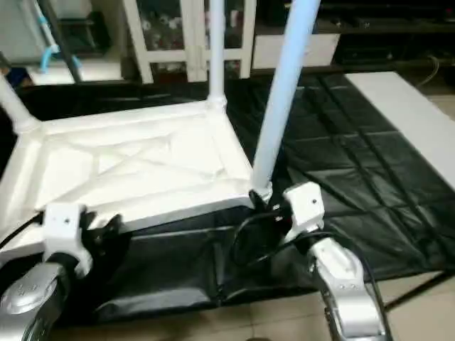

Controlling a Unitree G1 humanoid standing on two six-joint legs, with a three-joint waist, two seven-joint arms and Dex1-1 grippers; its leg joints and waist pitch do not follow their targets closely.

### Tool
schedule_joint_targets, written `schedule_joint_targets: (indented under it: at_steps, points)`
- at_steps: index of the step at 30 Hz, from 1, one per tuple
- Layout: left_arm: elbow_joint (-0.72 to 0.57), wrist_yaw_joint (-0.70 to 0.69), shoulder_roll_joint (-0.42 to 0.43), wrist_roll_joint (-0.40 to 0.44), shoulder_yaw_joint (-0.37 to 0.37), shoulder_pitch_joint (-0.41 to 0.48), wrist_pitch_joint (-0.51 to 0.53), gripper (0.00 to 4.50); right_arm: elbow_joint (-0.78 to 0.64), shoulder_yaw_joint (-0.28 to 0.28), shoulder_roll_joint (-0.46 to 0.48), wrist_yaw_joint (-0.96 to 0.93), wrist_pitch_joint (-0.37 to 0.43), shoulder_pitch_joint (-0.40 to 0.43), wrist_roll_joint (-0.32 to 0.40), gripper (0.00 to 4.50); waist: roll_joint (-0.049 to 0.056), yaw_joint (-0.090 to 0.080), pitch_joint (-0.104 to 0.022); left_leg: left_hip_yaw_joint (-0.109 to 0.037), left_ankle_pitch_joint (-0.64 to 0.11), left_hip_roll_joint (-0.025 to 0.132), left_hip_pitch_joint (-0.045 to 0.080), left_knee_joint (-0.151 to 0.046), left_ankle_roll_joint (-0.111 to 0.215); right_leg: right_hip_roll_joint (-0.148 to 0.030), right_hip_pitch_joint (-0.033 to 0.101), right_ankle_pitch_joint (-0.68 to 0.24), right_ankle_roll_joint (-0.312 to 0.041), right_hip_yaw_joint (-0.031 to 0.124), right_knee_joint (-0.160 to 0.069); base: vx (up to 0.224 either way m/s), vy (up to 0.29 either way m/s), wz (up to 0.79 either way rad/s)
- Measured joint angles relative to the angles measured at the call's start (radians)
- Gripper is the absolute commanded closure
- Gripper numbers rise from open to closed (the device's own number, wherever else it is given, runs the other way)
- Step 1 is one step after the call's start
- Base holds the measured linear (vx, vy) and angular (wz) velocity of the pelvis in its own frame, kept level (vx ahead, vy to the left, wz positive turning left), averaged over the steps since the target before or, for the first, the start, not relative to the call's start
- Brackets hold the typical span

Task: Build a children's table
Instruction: Rotate leg to tighten

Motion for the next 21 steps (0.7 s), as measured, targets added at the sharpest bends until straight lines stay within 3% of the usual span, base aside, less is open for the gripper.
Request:
schedule_joint_targets:
  at_steps: [3,4,8,11,16,19,21]
  points:
    - [-0.060,0.033,-0.015,0.007,0.039,0.048,-0.013,1.67,0.022,0.007,0.002,0.027,0.000,-0.012,0.003,1.10,-0.034,0.000,-0.004,-0.005,0.000,0.002,-0.001,0.000,0.000,0.006,-0.002,0.000,0.000,-0.001,0.000,0.000,0.000,0.00]
    - [-0.079,0.041,-0.024,0.007,0.057,0.071,-0.011,1.67,0.042,0.007,0.007,0.026,-0.001,-0.029,0.003,1.10,-0.037,-0.002,-0.006,-0.006,-0.001,0.003,-0.001,0.002,-0.001,0.007,-0.002,0.000,0.000,0.000,-0.001,0.000,0.000,0.00]
    - [-0.125,0.072,-0.045,0.006,0.104,0.121,0.001,1.67,0.075,0.004,0.017,0.023,-0.003,-0.065,0.007,1.10,-0.039,0.005,-0.007,-0.007,-0.003,0.001,-0.001,0.009,-0.004,0.007,-0.002,0.000,0.000,0.004,-0.001,0.000,0.000,0.00]
    - [-0.164,0.144,-0.117,-0.001,0.144,0.158,0.013,1.67,0.110,-0.009,0.008,0.075,0.010,-0.108,0.056,1.10,-0.041,0.004,-0.008,-0.006,-0.003,0.001,-0.004,0.010,-0.003,0.006,-0.002,0.000,0.000,0.004,-0.001,0.000,0.000,0.00]
    - [-0.173,0.178,-0.130,0.002,0.184,0.224,0.045,1.67,0.134,-0.005,0.006,0.124,0.018,-0.116,0.069,1.10,-0.057,0.010,-0.007,-0.012,-0.003,0.003,-0.007,0.010,-0.004,0.012,-0.003,0.000,0.000,0.000,0.000,0.000,0.000,0.00]
    - [-0.206,0.191,-0.148,-0.003,0.217,0.241,0.058,1.67,0.160,0.005,0.040,0.113,-0.002,-0.115,0.059,1.10,-0.056,0.010,-0.006,-0.016,-0.003,0.002,-0.007,0.011,-0.004,0.012,-0.002,0.000,0.000,0.001,-0.001,0.000,0.000,0.00]
    - [-0.211,0.201,-0.153,-0.013,0.253,0.242,0.066,1.67,0.163,0.041,0.063,0.108,-0.005,-0.107,0.059,1.10,-0.055,0.010,-0.005,-0.020,-0.003,0.001,-0.007,0.012,-0.004,0.012,-0.003,0.000,0.000,0.000,-0.001,0.000,0.000,0.00]
